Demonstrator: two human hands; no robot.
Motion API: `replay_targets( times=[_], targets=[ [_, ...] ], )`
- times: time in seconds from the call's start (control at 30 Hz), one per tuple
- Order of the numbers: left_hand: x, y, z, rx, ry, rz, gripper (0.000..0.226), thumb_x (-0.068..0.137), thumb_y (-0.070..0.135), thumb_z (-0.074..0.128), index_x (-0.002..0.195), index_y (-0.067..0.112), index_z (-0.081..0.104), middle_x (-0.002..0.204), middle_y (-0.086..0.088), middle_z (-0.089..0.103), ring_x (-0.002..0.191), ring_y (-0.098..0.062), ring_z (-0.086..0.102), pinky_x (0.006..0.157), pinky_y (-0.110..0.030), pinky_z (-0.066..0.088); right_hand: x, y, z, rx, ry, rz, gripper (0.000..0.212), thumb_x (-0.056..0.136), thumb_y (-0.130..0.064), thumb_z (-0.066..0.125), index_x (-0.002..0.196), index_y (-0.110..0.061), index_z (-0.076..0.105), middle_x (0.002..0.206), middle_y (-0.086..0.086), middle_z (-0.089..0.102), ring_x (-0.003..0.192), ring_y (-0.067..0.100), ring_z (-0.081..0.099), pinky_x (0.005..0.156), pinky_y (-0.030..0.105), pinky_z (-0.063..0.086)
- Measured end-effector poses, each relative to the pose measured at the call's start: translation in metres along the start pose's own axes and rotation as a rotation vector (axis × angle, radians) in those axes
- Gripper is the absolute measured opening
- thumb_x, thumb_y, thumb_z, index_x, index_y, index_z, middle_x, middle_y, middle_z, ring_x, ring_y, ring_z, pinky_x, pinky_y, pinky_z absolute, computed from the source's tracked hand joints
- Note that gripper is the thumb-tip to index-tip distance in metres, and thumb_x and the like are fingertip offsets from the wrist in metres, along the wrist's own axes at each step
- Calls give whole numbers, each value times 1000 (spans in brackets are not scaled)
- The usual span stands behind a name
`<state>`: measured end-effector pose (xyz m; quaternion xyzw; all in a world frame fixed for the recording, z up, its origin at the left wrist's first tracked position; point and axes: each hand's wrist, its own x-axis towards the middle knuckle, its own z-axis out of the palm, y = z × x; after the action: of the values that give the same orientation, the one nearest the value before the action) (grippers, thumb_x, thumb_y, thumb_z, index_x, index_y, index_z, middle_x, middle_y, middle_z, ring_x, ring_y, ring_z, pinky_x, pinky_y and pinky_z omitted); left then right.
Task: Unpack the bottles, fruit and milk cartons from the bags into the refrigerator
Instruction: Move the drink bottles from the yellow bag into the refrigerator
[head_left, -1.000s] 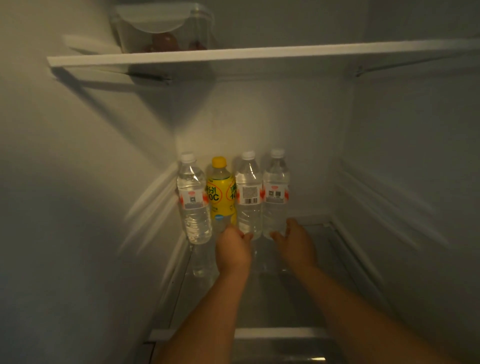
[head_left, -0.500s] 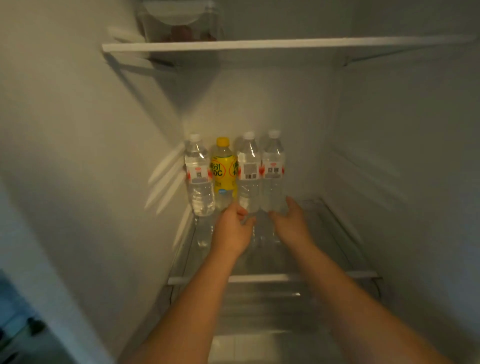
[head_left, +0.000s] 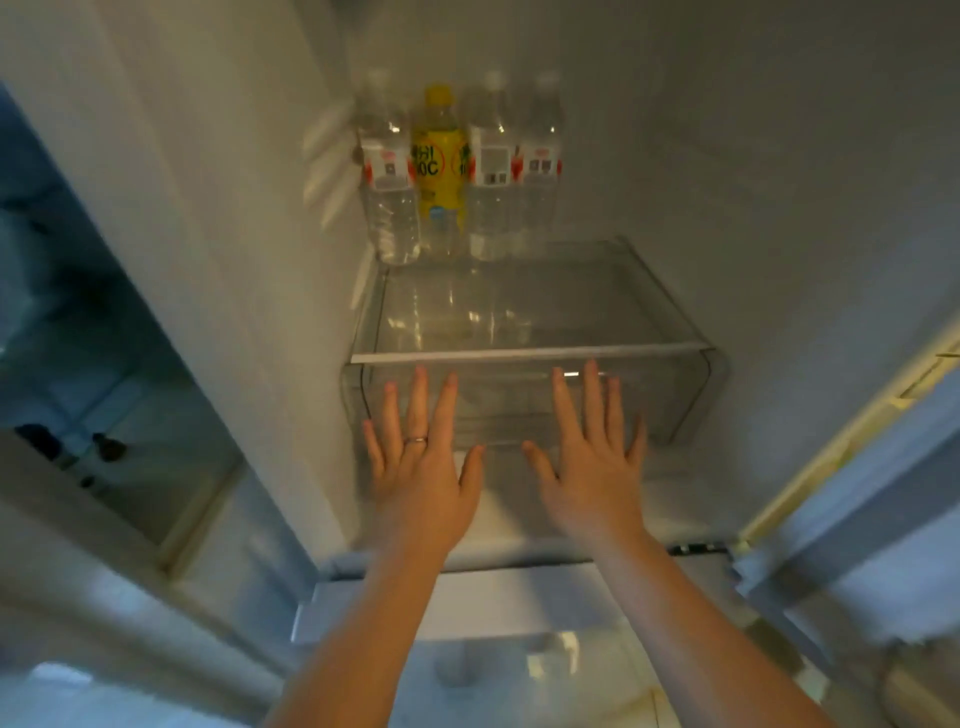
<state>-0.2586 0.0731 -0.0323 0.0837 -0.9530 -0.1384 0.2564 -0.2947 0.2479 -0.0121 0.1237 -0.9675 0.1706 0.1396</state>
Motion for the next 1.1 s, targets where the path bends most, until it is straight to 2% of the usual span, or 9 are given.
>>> replay_targets(
  times=[0.07,0.13,0.2,0.27,0.37,0.53,0.63,0.8,1.1],
  targets=[
    [-23,-6,-4,2,-152,-39,75,96,61,39,158,39,3,165,9,-20,154,-26,-13,124,-52,2,-18,3,0,-20,-151,52,76,98,-61,34,155,-42,-11,161,-9,-31,151,20,-21,119,56,-7],
    [-47,-12,-10,-60,-297,-91,72,97,64,35,158,38,5,162,14,-21,154,-23,-10,124,-52,5,-37,5,-2,-17,-306,93,72,97,-63,29,155,-43,-9,163,-10,-25,151,20,-21,120,57,-8],
    [-78,-17,-18,-132,-373,-124,74,97,65,35,158,37,5,164,13,-15,154,-21,-11,124,-51,7,-59,8,-4,10,-362,87,69,98,-64,27,155,-44,-5,164,-10,-21,151,20,-20,119,57,-8],
    [-113,-19,-26,-115,-388,-145,80,91,74,26,158,37,3,167,9,-11,153,-21,-13,125,-50,3,-82,11,-8,34,-365,43,67,98,-65,26,155,-45,-4,164,-12,-21,151,21,-20,119,58,-8],
    [-164,-12,-39,-40,-417,-213,84,85,81,12,157,40,-5,165,9,-17,152,-22,-18,122,-48,-6,-121,15,-15,72,-395,-4,67,98,-66,26,155,-45,-3,164,-13,-19,151,20,-20,119,58,-8],
    [-255,17,-66,10,-419,-326,81,92,74,25,157,39,-10,163,9,-25,151,-23,-23,122,-54,-7,-197,27,-26,118,-502,-103,70,98,-67,25,155,-44,-8,163,-14,-21,151,20,-21,120,57,-8],
    [-314,38,-85,12,-399,-398,83,91,76,27,156,41,-13,163,10,-26,151,-23,-23,120,-54,-8,-247,34,-34,102,-568,-156,71,98,-66,27,156,-41,-5,164,-12,-19,151,21,-20,119,58,-9],
    [-395,70,-122,45,-398,-491,85,86,80,20,154,44,-15,160,11,-30,148,-21,-28,121,-55,-9,-324,41,-57,122,-639,-259,72,98,-66,28,157,-39,-3,165,-11,-16,151,21,-21,119,57,-11],
    [-512,124,-171,111,-383,-645,90,79,83,9,156,42,-9,161,9,-28,150,-25,-26,120,-56,-8,-416,60,-97,76,-697,-435,72,98,-66,24,156,-40,-8,164,-12,-18,150,20,-24,119,56,-14]
  ],
)
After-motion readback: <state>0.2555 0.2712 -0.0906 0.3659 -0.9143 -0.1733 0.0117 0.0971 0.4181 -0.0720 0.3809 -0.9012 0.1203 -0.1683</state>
